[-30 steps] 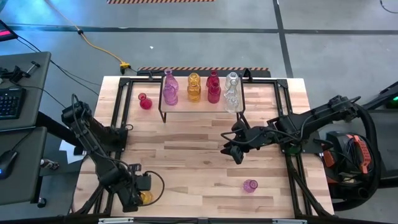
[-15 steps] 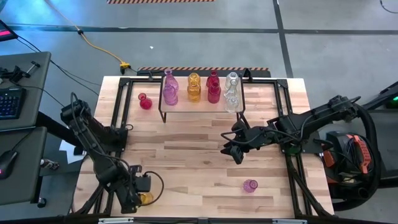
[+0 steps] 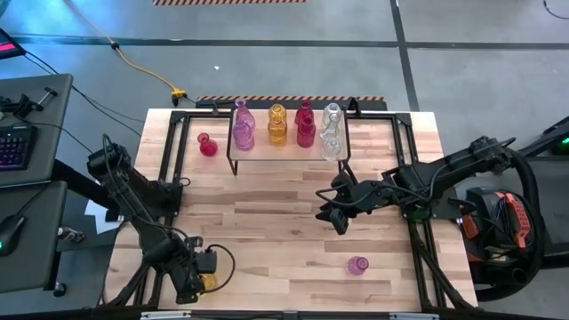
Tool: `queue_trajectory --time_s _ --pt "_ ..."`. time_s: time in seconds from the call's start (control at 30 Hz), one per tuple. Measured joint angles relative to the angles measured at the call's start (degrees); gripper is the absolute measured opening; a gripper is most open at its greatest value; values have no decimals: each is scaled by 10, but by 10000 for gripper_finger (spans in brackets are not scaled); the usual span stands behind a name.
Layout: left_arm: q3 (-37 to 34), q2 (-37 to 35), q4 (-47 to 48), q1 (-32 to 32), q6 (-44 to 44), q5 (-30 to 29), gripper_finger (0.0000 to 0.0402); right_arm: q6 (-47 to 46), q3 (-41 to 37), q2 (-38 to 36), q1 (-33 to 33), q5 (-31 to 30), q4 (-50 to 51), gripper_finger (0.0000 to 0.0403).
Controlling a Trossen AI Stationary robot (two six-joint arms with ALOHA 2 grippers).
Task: Sort vases onto shelf
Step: Put the yellow vase on the shelf aligned with the other yellow vases
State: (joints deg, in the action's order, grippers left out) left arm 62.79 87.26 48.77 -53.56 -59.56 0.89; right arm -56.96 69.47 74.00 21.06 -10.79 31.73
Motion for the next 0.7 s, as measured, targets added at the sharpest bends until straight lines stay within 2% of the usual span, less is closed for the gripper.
queue_trajectory --time_s 0.17,0.4,0.7 --pt "-10 -1 2 0 -3 -1 91 0 0 0 0 0 0 171" --pt "-10 -2 2 3 1 3 16 4 0 0 0 -5 0 171" --pt "-6 -4 11 23 41 1 15 4 0 0 0 -12 2 171"
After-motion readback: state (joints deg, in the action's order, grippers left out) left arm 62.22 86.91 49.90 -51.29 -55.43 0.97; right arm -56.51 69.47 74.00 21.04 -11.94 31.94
